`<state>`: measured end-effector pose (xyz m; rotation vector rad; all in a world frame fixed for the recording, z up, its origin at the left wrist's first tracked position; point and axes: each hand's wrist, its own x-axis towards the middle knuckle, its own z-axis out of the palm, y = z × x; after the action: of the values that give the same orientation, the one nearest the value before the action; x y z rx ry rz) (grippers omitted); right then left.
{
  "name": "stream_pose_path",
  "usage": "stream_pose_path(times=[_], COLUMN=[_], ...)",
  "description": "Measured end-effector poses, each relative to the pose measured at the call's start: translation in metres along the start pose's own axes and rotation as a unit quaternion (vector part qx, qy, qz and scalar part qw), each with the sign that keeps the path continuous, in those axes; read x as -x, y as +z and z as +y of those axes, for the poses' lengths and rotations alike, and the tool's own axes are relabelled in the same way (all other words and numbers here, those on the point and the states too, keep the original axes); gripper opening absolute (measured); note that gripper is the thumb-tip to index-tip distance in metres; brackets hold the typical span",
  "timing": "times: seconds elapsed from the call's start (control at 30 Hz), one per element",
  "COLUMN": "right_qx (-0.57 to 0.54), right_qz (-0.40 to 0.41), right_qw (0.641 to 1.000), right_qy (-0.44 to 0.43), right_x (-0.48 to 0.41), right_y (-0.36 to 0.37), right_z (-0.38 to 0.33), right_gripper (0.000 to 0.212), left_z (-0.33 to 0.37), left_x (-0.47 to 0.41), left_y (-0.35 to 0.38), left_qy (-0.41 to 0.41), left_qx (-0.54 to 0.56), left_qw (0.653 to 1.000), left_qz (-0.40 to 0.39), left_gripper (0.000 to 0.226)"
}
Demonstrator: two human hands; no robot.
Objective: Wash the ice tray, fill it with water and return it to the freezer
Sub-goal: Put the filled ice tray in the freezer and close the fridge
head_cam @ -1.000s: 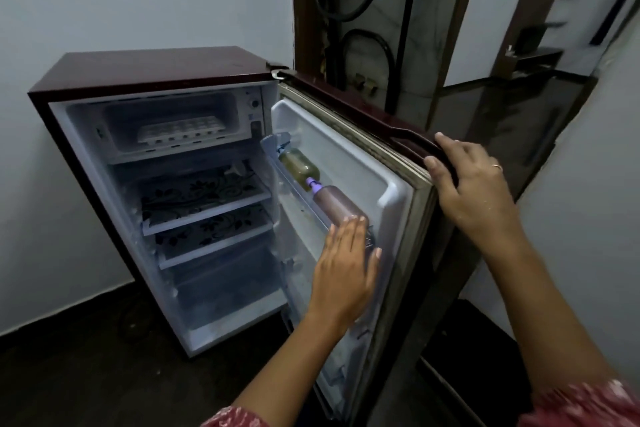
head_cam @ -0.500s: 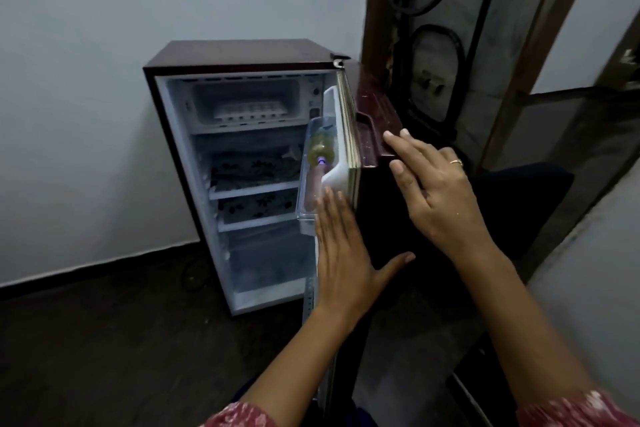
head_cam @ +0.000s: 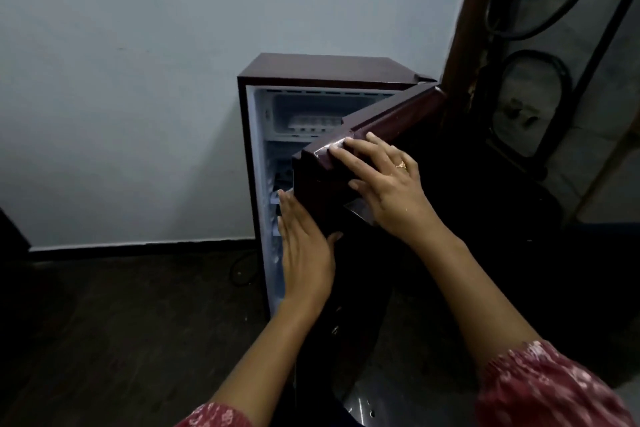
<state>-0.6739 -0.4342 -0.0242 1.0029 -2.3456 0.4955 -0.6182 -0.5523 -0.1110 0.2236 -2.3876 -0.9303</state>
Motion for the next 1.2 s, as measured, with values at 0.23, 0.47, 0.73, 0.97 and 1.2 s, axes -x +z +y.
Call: stream_pose_path(times=[0.23, 0.47, 0.73, 0.97, 1.2], right_qx=[0.039, 0.043, 0.075, 0.107, 0.122], right_qz=[-0.059, -0.012, 0.011, 0.008, 0.023], right_qw=[0.997, 0.999, 0.997, 0.994, 0.992], right_qy=[-0.028, -0.031, -0.016, 0.009, 0.026], right_x=[-0.081, -0.142, -0.204, -0.248, -0.276], right_y=[0.052, 0.12, 0.173, 0.21, 0.232], right_z=[0.01, 0.01, 0.018, 0.028, 0.038], right_gripper=[0.062, 0.061, 0.063, 0.075, 0.079], left_z=[-0.048, -0.091, -0.124, -0.159, -0.177], left_x=[-0.055, -0.122, -0.194, -0.251, -0.291], left_y=[0.002, -0.002, 0.007, 0.005, 0.014], left_qy=[-0.006, 0.031, 0.051, 0.061, 0.063], left_qx=[0.027, 0.074, -0.105, -0.187, -0.203], left_qw=[0.996, 0.987, 0.989, 0.979, 0.976], left_qz=[0.08, 0.141, 0.092, 0.059, 0.058], left_gripper=[0.074, 0.061, 0.053, 0.055, 0.058])
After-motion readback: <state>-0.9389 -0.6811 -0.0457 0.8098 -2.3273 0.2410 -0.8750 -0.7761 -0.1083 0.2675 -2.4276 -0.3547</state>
